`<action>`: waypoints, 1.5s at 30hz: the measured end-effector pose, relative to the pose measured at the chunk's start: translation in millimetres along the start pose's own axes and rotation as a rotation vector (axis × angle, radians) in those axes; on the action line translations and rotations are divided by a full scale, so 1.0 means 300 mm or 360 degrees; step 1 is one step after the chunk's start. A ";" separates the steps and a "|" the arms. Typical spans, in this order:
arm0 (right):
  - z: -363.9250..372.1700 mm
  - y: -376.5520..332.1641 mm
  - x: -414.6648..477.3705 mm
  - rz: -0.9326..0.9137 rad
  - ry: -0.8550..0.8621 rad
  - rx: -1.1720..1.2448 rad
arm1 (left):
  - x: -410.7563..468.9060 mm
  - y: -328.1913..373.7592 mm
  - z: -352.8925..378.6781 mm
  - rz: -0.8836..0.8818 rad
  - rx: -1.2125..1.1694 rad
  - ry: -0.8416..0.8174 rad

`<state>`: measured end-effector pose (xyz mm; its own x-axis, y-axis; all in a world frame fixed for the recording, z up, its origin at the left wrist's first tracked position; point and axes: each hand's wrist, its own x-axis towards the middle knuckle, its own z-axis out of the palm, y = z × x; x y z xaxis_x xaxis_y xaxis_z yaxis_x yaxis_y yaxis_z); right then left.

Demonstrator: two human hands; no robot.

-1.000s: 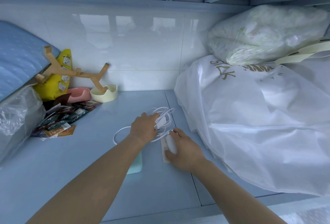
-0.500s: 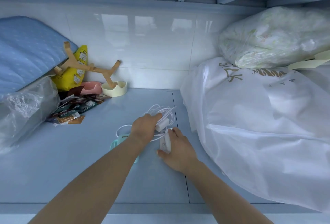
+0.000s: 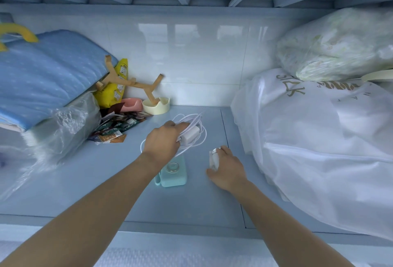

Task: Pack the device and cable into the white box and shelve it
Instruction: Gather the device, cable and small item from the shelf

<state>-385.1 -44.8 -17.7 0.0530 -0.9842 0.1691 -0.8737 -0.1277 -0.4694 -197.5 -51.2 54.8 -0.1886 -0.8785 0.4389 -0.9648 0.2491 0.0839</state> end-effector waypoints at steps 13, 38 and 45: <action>0.042 -0.136 -0.054 -0.0043 -0.0145 0.0096 | -0.209 -0.101 0.029 -0.0119 -0.0092 -0.0252; 0.011 -0.129 -0.082 -0.0022 -0.0175 0.0034 | -0.164 -0.103 0.119 0.0198 -0.0061 -0.0207; 0.012 -0.152 -0.070 -0.0009 -0.0210 -0.0006 | -0.171 -0.078 0.126 0.0380 0.0203 -0.0325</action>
<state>-344.8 -18.9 -2.9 0.1213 -0.9910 0.0560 -0.8750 -0.1334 -0.4653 -172.3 -27.4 -3.3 -0.4323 -0.8682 0.2436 -0.9017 0.4159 -0.1182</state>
